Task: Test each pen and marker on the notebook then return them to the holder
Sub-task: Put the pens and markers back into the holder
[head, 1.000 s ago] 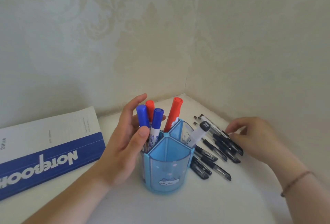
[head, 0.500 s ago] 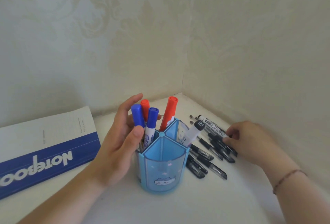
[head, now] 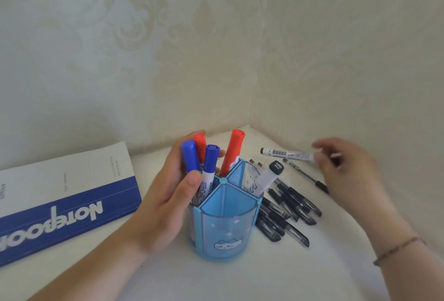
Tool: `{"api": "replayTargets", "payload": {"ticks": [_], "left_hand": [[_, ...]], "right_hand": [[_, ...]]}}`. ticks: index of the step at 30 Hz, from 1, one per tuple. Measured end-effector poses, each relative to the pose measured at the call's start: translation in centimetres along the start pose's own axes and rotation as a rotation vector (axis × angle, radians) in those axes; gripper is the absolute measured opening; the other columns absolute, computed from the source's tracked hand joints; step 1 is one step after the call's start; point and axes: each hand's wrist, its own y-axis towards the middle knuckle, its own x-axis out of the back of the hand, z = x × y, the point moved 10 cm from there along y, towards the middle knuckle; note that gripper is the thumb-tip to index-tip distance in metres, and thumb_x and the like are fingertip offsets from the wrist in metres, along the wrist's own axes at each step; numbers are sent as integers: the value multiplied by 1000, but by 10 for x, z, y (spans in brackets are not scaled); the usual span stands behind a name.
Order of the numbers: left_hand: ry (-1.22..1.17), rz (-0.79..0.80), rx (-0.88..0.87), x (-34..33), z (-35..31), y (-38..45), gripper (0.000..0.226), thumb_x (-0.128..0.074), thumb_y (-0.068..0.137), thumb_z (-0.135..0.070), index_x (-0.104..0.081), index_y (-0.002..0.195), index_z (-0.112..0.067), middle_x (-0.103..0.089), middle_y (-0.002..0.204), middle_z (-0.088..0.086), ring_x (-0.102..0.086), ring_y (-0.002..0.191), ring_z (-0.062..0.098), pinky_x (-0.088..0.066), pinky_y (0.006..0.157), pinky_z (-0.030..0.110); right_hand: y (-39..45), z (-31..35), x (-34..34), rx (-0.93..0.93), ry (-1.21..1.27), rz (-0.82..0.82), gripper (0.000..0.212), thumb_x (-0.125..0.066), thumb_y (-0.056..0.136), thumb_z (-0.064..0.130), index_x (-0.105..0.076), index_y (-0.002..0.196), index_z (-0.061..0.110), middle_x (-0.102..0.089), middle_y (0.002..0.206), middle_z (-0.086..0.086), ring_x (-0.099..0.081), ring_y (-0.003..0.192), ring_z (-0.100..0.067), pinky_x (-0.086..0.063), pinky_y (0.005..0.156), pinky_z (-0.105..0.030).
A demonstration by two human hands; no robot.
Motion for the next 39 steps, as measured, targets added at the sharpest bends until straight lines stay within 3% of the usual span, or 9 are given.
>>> {"api": "replayTargets", "payload": {"ticks": [5, 14, 18, 22, 25, 29, 31, 35, 39], "left_hand": [[26, -37, 48, 4, 3, 2, 30, -35, 94, -56, -50, 120, -58, -61, 120, -13, -54, 115, -3, -35, 91, 5], [43, -8, 73, 1, 8, 4, 40, -23, 97, -49, -57, 116, -56, -66, 115, -20, -60, 111, 3, -42, 89, 9], [41, -9, 76, 0, 7, 5, 41, -24, 94, -65, -56, 118, -56, -64, 119, -24, -57, 117, 1, -39, 92, 7], [30, -9, 65, 2, 7, 5, 43, -26, 92, -69, -56, 119, -54, -64, 119, -20, -58, 117, 4, -40, 92, 9], [-2, -23, 46, 3, 8, 4, 48, -30, 92, -70, -55, 124, -47, -64, 122, -9, -57, 120, 17, -42, 100, 27], [-2, -31, 36, 4, 6, 4, 56, -33, 92, -69, -54, 130, -36, -63, 124, -5, -55, 122, 15, -39, 100, 19], [0, -43, 39, 6, 7, 3, 59, -34, 89, -72, -57, 126, -32, -64, 121, -4, -57, 118, 14, -41, 97, 18], [-12, -51, 80, 11, 17, 1, 74, -40, 83, -78, -54, 131, -24, -63, 126, 0, -57, 122, 23, -42, 103, 42], [-27, -46, 79, 9, 13, 0, 60, -46, 81, -76, -58, 125, -37, -64, 124, -9, -57, 120, 12, -42, 98, 24]], "right_hand": [[-22, 46, 56, 204, 830, -345, 24, -59, 93, 7, -54, 115, 14, -58, 90, -7, -61, 70, -21, -49, 55, -25], [-45, 101, 53, 512, 870, -176, 47, -61, 89, -2, -32, 123, 12, -60, 98, -9, -57, 83, -26, -48, 75, -30], [-53, 114, 37, 543, 893, -44, 36, -71, 79, 11, -47, 105, 18, -66, 97, -7, -63, 86, -25, -50, 74, -36], [-49, 107, 28, 483, 665, -23, 2, -67, 85, 19, -66, 85, 18, -70, 88, -3, -63, 79, -27, -48, 67, -37], [-22, 52, 27, 128, 306, -54, 7, -69, 86, 22, -71, 88, 29, -67, 75, 8, -53, 58, -18, -44, 57, -18], [-8, -28, 3, -217, -342, 270, 26, -74, 82, 24, -71, 107, 19, -66, 91, 8, -52, 82, -16, -36, 76, -22], [-14, -45, -3, -290, -429, 374, 37, -76, 79, 30, -68, 113, 18, -64, 96, 4, -54, 86, -19, -38, 76, -24], [-22, -59, -11, -330, -585, 497, 35, -77, 75, 36, -67, 105, 22, -65, 98, 0, -59, 87, -22, -43, 71, -26], [-21, -64, -14, -307, -632, 520, 13, -71, 77, 31, -59, 75, 28, -61, 83, 5, -58, 78, -19, -42, 62, -26]]}}
